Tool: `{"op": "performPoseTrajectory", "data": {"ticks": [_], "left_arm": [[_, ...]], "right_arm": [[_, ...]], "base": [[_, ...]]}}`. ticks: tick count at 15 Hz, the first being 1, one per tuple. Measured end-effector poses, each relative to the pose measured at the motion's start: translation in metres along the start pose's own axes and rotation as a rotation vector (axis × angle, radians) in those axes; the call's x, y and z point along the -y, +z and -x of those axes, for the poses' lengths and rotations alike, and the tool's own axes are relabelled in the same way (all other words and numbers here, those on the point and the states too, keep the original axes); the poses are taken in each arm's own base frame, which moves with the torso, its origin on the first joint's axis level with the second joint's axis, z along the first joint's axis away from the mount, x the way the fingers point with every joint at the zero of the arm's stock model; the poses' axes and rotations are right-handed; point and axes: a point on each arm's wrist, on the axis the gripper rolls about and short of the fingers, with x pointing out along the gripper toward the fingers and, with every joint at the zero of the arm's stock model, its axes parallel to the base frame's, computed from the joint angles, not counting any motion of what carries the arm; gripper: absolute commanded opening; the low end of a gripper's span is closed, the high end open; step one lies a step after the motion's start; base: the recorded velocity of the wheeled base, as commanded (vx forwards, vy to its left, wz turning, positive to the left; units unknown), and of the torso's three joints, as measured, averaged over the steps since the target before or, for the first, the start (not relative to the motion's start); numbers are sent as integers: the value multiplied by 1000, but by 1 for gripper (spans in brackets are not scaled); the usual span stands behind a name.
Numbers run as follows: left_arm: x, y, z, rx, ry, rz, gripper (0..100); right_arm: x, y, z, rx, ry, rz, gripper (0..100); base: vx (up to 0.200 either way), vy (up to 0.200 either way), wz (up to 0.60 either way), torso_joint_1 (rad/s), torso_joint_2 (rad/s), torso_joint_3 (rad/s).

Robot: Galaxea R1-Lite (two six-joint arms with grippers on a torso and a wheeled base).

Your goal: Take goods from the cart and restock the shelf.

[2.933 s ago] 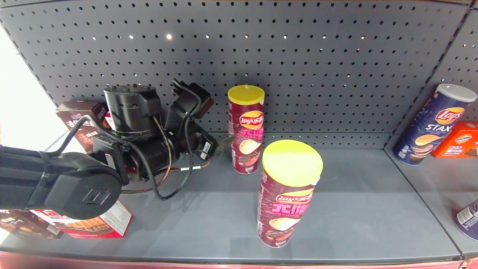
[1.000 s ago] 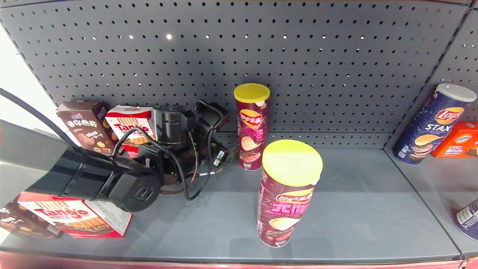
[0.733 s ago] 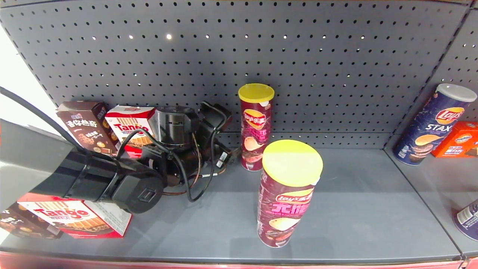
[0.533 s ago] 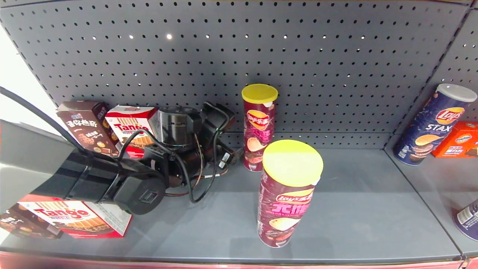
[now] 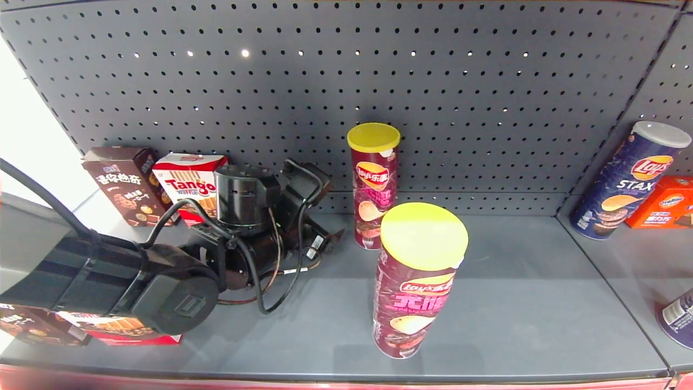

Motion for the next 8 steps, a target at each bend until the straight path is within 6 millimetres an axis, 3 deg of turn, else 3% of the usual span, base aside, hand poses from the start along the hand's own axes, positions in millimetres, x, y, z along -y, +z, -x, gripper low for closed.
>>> {"op": "performPoseTrajectory", "data": {"ticks": [4, 8], "left_arm": [[-1, 3, 1, 12, 1, 4, 100], [6, 3, -12, 21, -10, 2, 100]], "right_arm": [[0, 0, 0, 0, 0, 0, 100], [0, 0, 0, 0, 0, 0, 100]], "base": [[0, 0, 0, 0, 0, 0], [0, 0, 0, 0, 0, 0]]}}
